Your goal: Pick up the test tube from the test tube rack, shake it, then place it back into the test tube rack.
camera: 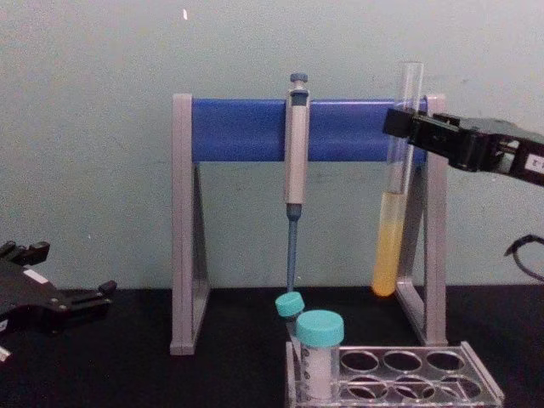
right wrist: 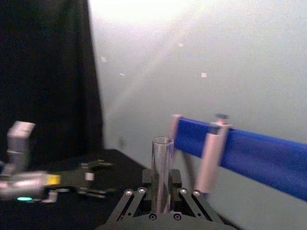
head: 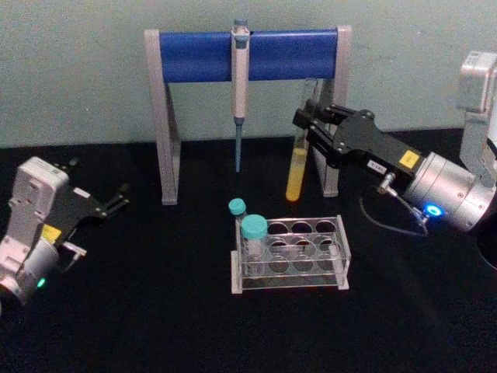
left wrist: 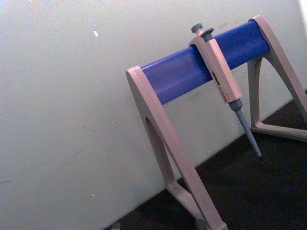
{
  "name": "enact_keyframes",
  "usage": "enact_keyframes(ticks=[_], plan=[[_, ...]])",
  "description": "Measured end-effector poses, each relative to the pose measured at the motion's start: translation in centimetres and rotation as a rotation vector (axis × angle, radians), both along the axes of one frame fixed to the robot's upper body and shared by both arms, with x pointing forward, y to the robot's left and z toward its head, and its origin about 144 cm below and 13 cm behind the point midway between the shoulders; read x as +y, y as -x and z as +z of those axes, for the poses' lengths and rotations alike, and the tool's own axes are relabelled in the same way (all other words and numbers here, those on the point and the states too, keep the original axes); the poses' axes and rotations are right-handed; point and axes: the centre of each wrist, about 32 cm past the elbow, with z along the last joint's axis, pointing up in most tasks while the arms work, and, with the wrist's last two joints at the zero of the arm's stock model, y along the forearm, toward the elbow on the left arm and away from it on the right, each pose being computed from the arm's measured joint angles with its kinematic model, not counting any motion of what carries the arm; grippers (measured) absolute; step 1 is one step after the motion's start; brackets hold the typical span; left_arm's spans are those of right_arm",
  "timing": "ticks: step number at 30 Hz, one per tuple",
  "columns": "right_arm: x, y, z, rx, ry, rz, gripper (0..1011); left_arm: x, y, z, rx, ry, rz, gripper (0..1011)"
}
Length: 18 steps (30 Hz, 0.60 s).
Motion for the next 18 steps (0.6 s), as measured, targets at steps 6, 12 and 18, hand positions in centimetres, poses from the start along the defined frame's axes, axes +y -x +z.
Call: enact_keyframes(ticks=[6,12,18], plan=[[-0.9,0.0,-0.2,0.050,-0.040,0.124,229,0.0,0.0,0.0,0.000,0.000,0.000,1001],[-2.9,0.8,-0.3,0.079,0.012,0.186,229,0.0,0.0,0.0,0.000,0.000,0.000,1001],[-5.2,2.0,0.2,0.071,0.088,0.155,228,0.0,0.0,0.0,0.000,0.000,0.000,1001]])
